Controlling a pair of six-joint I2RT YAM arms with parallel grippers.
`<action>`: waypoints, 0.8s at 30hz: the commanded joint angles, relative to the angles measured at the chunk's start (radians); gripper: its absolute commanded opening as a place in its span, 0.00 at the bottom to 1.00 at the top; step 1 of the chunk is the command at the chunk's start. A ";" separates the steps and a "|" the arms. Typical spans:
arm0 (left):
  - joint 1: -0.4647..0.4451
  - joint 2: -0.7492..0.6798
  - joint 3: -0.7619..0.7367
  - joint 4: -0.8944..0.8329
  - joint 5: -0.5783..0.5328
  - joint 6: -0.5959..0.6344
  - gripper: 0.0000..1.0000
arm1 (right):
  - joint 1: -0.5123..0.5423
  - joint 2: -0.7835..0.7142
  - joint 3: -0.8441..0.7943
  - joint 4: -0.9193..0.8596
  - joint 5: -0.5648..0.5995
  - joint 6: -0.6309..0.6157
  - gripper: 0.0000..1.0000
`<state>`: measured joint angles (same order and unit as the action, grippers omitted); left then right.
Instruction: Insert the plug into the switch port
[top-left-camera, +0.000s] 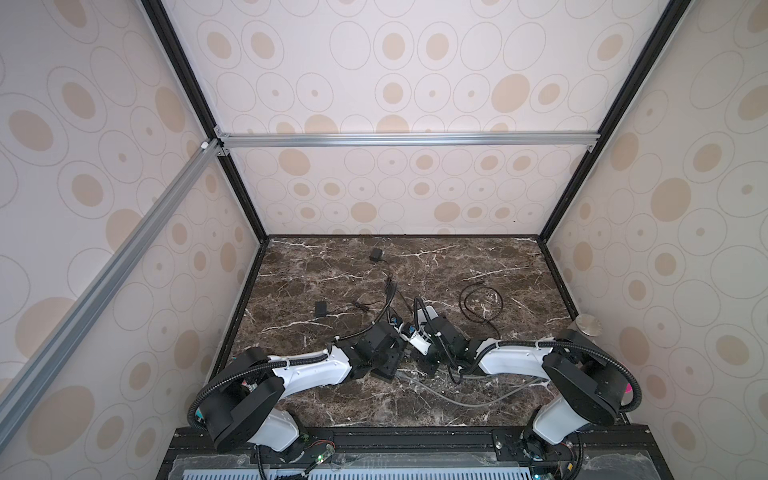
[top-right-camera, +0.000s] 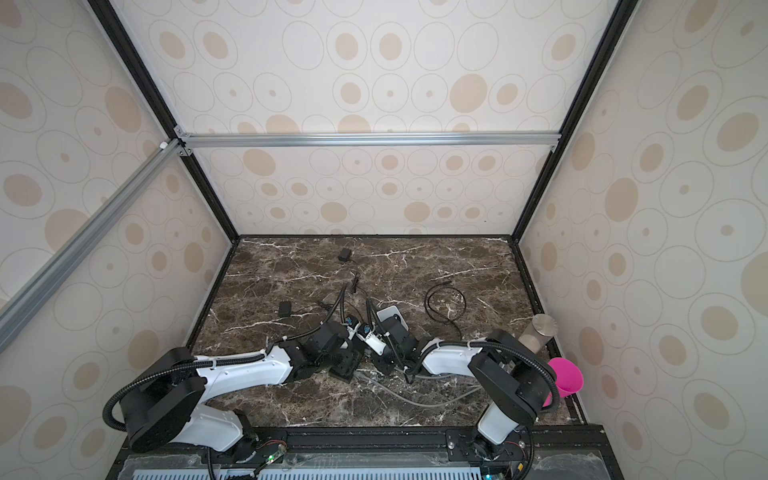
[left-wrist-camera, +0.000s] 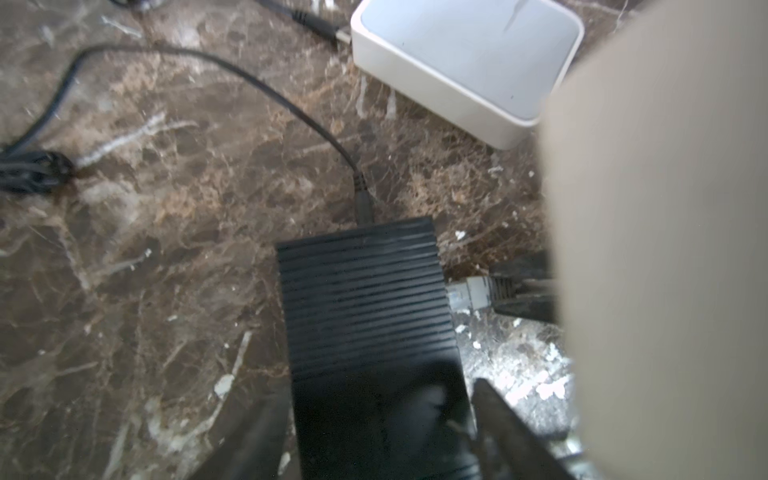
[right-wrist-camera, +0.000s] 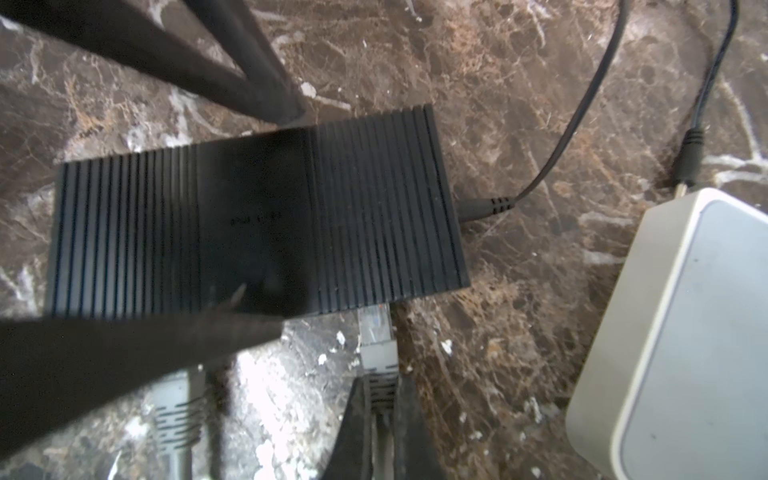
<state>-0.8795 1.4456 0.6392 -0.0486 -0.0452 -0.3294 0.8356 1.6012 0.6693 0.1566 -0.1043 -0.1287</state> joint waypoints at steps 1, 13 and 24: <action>-0.018 0.009 -0.006 -0.093 0.021 0.030 0.81 | -0.006 0.016 0.025 0.020 0.011 -0.013 0.00; -0.018 0.148 0.026 -0.082 0.044 0.035 0.74 | -0.007 0.005 0.016 0.027 0.006 -0.005 0.00; -0.027 0.125 -0.023 -0.040 0.134 0.022 0.45 | -0.060 0.088 0.055 0.086 -0.066 -0.039 0.05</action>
<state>-0.8757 1.5539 0.6617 -0.0345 -0.0662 -0.3546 0.7895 1.6314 0.6876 0.1677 -0.1513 -0.1337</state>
